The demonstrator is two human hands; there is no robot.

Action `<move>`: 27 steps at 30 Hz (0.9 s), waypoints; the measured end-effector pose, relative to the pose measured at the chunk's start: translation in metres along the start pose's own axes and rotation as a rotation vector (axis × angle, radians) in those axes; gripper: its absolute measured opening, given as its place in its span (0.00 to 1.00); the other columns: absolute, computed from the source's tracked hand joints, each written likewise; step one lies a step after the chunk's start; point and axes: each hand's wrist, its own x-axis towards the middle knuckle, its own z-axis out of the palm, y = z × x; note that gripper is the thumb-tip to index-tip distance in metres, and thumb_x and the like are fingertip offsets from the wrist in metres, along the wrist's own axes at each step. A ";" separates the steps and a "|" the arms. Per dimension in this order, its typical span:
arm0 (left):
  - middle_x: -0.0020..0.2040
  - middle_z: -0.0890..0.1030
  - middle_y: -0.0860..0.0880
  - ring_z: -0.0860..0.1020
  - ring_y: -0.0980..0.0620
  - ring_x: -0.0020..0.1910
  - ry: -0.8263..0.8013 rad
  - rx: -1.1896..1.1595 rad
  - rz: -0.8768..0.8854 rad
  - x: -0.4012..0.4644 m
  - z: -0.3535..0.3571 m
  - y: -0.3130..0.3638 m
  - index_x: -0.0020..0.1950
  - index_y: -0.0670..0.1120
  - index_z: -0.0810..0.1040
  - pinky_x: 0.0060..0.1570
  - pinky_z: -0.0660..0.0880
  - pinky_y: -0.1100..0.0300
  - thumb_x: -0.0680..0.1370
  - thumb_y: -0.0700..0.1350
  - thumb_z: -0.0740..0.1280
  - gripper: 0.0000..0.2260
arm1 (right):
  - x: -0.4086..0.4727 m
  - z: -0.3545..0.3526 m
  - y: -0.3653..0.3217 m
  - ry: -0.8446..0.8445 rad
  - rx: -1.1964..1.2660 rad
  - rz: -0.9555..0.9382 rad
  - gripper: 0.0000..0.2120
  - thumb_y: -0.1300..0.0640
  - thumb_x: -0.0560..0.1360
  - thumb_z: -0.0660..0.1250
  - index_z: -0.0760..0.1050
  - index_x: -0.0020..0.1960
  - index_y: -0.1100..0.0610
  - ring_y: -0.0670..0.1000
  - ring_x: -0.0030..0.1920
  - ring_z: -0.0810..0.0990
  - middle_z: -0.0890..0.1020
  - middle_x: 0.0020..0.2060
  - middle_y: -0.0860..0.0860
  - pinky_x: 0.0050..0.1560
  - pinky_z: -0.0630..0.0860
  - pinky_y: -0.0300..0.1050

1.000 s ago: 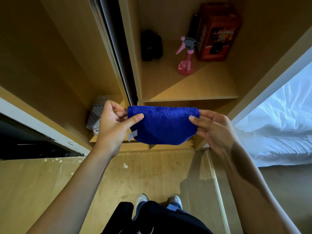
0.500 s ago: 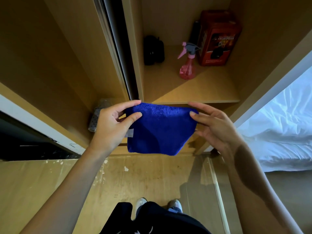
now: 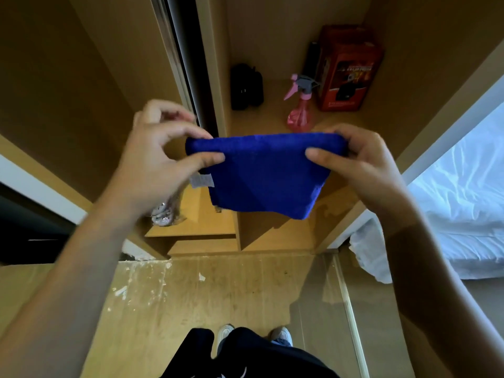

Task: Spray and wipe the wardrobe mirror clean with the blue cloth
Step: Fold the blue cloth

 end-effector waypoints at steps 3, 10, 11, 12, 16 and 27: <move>0.55 0.82 0.52 0.78 0.53 0.59 -0.200 -0.546 0.004 0.008 -0.022 0.024 0.46 0.47 0.81 0.57 0.78 0.56 0.69 0.42 0.72 0.06 | 0.003 0.001 -0.017 -0.007 0.460 -0.071 0.01 0.60 0.77 0.64 0.73 0.48 0.57 0.46 0.43 0.80 0.81 0.39 0.45 0.47 0.77 0.41; 0.47 0.85 0.48 0.84 0.49 0.44 -0.164 -1.444 -0.655 -0.004 0.061 -0.010 0.44 0.46 0.84 0.45 0.79 0.55 0.74 0.59 0.63 0.19 | 0.006 0.034 0.008 -0.079 1.030 0.607 0.20 0.46 0.76 0.64 0.77 0.60 0.58 0.55 0.59 0.81 0.82 0.59 0.56 0.63 0.75 0.52; 0.51 0.85 0.46 0.84 0.47 0.47 -0.187 -1.536 -0.799 -0.013 0.078 -0.023 0.49 0.46 0.85 0.49 0.78 0.52 0.74 0.63 0.62 0.23 | 0.004 0.037 0.019 -0.060 1.041 0.672 0.20 0.46 0.77 0.64 0.77 0.62 0.58 0.56 0.60 0.80 0.81 0.61 0.56 0.64 0.74 0.52; 0.56 0.83 0.45 0.83 0.45 0.52 -0.243 -1.608 -0.902 -0.022 0.091 -0.036 0.56 0.46 0.83 0.54 0.76 0.50 0.72 0.67 0.63 0.27 | 0.001 0.039 0.031 -0.029 1.045 0.733 0.21 0.47 0.78 0.64 0.76 0.65 0.58 0.56 0.62 0.79 0.79 0.63 0.57 0.65 0.73 0.52; 0.67 0.73 0.43 0.76 0.42 0.63 -0.627 -1.806 -0.922 -0.047 0.106 -0.067 0.72 0.47 0.69 0.62 0.72 0.48 0.68 0.64 0.72 0.37 | -0.008 0.040 0.062 0.043 1.118 0.921 0.22 0.49 0.80 0.61 0.72 0.71 0.56 0.54 0.63 0.78 0.78 0.65 0.55 0.61 0.74 0.50; 0.48 0.84 0.40 0.85 0.43 0.44 -0.578 -1.589 -0.966 -0.045 0.090 -0.052 0.49 0.38 0.84 0.41 0.83 0.51 0.53 0.35 0.84 0.25 | -0.028 0.054 0.093 0.157 1.101 0.968 0.25 0.40 0.82 0.52 0.78 0.59 0.57 0.56 0.52 0.83 0.83 0.52 0.56 0.48 0.81 0.49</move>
